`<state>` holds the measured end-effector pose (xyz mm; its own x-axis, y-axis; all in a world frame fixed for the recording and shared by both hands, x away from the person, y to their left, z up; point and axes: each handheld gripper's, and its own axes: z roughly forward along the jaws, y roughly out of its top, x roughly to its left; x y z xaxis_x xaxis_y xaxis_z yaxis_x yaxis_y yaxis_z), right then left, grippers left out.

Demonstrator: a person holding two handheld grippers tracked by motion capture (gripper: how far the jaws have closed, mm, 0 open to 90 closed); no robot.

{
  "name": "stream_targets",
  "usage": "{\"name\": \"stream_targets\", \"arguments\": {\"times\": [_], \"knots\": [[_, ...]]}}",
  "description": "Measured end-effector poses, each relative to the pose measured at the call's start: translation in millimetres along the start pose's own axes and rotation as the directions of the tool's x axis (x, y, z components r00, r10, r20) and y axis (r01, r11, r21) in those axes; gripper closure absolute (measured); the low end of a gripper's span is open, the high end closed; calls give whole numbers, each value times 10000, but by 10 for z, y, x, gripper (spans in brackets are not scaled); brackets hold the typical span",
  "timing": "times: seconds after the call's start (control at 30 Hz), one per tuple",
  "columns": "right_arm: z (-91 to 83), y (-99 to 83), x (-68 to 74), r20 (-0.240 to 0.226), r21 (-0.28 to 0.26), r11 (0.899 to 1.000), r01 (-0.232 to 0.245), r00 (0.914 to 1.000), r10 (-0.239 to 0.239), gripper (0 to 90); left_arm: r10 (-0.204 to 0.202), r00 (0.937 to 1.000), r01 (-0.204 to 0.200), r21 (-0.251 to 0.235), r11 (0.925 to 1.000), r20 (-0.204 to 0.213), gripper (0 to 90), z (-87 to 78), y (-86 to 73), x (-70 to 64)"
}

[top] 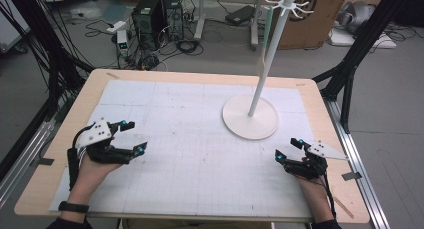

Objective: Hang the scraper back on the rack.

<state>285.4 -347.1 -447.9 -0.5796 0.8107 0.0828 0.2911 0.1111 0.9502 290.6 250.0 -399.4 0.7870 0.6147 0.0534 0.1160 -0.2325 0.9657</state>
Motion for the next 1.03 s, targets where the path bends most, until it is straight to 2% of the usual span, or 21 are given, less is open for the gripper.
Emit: {"name": "stream_targets", "arguments": {"times": [0.07,0.23,0.33,0.43,0.53,0.83,1.03], "knots": [[-1,-1,0,12,4,10000,46,10000,-46,187,-227,9996,229,-136,9996,151,180,-69,-127,0],[0,-1,14,40,26,9999,118,9999,-118,187,-201,9997,202,79,9998,-166,177,-185,-378,9],[3,-1,8,39,-22,9999,139,9999,-139,187,-382,9990,388,241,9990,-242,177,-219,-496,27],[3,-1,8,38,-19,9999,136,9999,-136,187,-567,9979,570,102,9983,-323,178,-252,-584,35],[2,-1,11,37,-12,9999,119,9999,-119,187,-617,9976,611,-195,9979,-319,178,-284,-593,35],[2,-1,11,34,15,9998,188,9998,-188,187,-610,9978,606,-142,9981,-244,177,-276,-598,38],[1,-1,11,-12,18,9999,110,9999,-110,187,-651,9971,643,-227,9977,-405,182,-285,-603,33]]}}
